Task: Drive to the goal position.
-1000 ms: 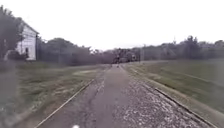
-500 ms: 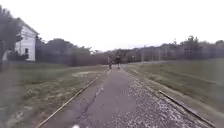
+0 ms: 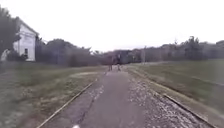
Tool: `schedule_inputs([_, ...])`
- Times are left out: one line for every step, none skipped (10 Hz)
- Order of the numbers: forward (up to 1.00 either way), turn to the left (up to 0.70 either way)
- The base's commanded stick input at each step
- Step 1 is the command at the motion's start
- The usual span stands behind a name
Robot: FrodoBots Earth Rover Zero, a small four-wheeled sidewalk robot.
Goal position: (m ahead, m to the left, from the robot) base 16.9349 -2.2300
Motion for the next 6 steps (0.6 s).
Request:
schedule_inputs([0.45, -0.13])
schedule_inputs([0.45, -0.07])
schedule_inputs([0.45, 0.00])
schedule_inputs([0.45, 0.00])
schedule_inputs([0.45, 0.00])
schedule_inputs([0.45, 0.00])
